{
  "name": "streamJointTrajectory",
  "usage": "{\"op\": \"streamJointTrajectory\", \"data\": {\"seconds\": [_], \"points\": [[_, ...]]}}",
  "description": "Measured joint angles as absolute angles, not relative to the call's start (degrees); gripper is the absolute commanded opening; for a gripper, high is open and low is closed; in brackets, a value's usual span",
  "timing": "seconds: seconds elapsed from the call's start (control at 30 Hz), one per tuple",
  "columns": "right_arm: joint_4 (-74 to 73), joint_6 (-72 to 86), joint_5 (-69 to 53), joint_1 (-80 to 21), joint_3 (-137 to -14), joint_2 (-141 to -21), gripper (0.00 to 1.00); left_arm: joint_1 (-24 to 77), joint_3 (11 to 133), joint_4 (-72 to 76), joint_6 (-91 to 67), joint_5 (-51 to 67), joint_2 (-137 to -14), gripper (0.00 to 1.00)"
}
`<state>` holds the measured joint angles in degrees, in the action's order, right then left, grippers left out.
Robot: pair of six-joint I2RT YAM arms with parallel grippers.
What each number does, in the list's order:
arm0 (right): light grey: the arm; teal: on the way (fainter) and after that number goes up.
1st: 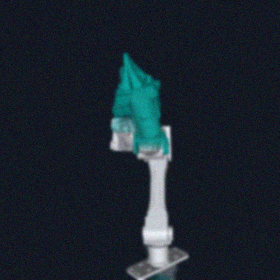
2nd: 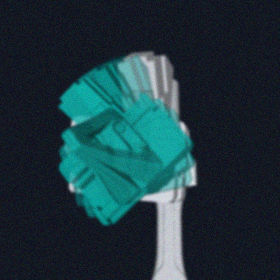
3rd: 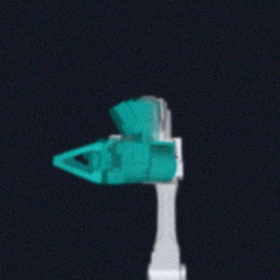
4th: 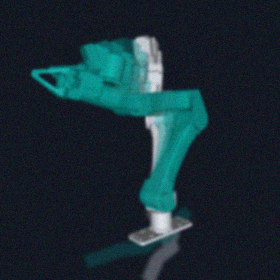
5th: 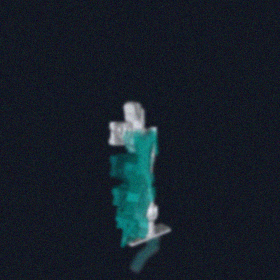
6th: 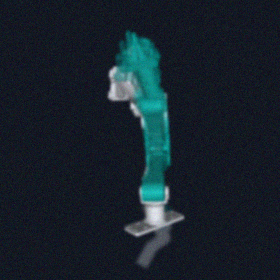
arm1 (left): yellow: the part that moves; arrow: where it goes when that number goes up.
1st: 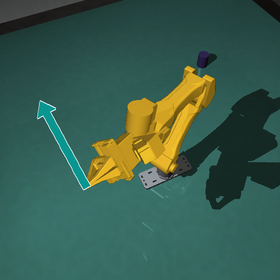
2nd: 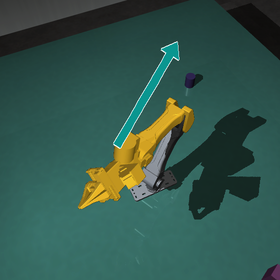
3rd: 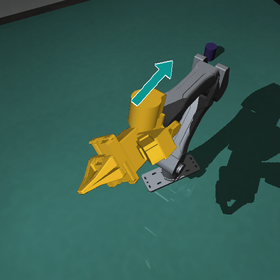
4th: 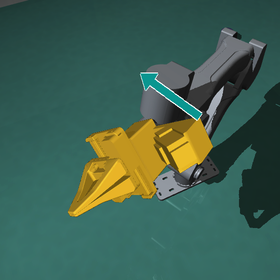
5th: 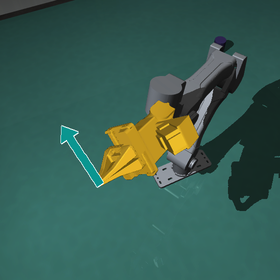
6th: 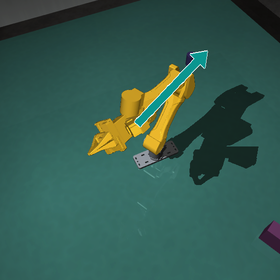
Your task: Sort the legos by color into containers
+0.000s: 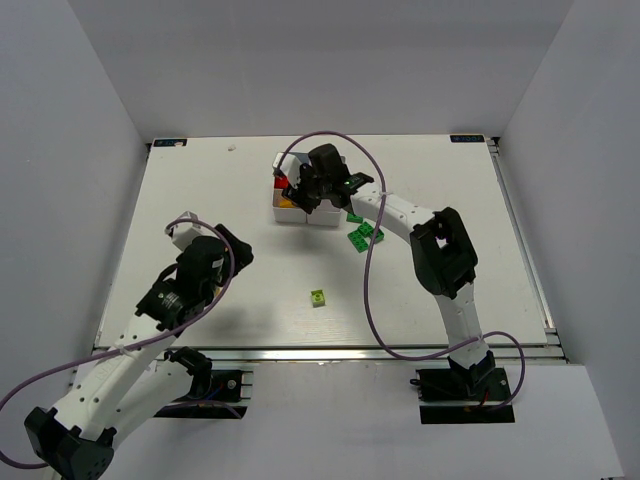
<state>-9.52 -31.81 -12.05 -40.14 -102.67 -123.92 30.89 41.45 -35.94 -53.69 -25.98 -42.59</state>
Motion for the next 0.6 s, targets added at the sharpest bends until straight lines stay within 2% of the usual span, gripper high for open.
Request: {"op": "streamJointTrajectory", "data": {"seconds": [0.07, 0.2, 0.33, 0.37, 0.43, 0.47, 0.53, 0.6], "points": [[-9.43, -31.9, -12.03, -40.14, -102.67, -123.94, 0.63, 30.87, 41.17, -35.92, -53.71, -25.98, -42.59, 0.86], [-9.43, -31.94, -12.05, -40.14, -102.67, -123.94, 0.63, 30.87, 40.88, -35.97, -53.98, -25.98, -42.61, 0.86], [-9.91, -31.92, -12.43, -40.14, -102.67, -123.92, 0.6, 30.87, 40.88, -36.01, -54.5, -25.98, -42.96, 0.77], [-10.28, -32.03, -12.93, -40.14, -102.67, -123.9, 0.59, 30.87, 40.88, -36.03, -54.61, -25.98, -43.29, 0.74], [-11.86, -32.53, -14.55, -40.14, -102.61, -123.52, 0.59, 30.83, 40.91, -36.16, -55.07, -25.93, -44.38, 0.58], [-12.64, -33.17, -15.49, -40.14, -102.48, -123.11, 0.59, 30.61, 41.08, -36.53, -55.24, -25.91, -45.19, 0.45], [-14.9, -35.16, -18.74, -40.07, -100.64, -120.66, 0.61, 29.78, 41.78, -37.74, -54.94, -25.32, -47.83, 0.36], [-17.02, -36.97, -22.46, -39.72, -97.54, -116.42, 0.65, 27.62, 43.0, -39.09, -54.08, -23.66, -51.68, 0.36]]}}
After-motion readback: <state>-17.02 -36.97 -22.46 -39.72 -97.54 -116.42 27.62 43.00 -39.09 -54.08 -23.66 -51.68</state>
